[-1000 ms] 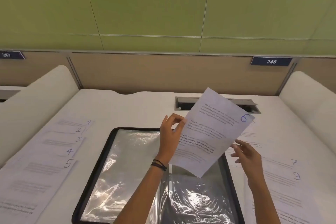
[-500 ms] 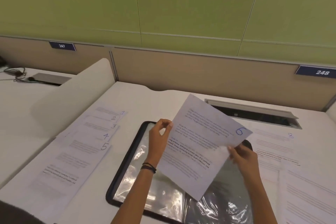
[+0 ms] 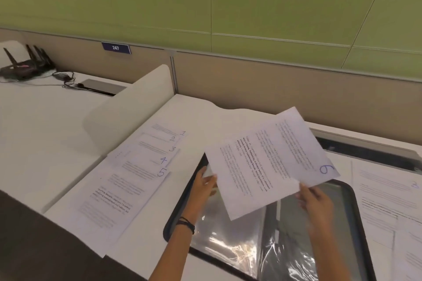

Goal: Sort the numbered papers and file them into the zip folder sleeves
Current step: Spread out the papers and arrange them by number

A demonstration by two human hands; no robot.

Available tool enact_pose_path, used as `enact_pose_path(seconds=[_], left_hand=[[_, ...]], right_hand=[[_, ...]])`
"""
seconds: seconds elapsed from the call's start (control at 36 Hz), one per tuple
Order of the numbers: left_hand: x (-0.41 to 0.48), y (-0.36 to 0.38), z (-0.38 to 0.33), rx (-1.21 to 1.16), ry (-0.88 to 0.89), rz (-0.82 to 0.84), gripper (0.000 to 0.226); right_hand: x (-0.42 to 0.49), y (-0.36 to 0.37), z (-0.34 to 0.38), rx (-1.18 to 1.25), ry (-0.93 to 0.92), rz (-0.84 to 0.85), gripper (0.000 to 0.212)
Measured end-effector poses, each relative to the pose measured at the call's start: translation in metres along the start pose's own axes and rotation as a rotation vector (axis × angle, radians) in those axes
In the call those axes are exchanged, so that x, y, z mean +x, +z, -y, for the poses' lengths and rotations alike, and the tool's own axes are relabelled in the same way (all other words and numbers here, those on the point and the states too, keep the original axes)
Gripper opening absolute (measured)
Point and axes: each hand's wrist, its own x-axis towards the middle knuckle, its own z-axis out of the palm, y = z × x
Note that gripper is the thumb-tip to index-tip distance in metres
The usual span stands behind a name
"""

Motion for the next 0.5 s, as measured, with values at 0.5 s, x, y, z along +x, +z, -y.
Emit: enact_pose_path(seconds=[0.5], left_hand=[[-0.008,-0.085,0.019,-0.135,0.153,-0.303,0.035]], right_hand=[[-0.026,0.085,-0.033,-0.071,0.057,0.328,0.013]])
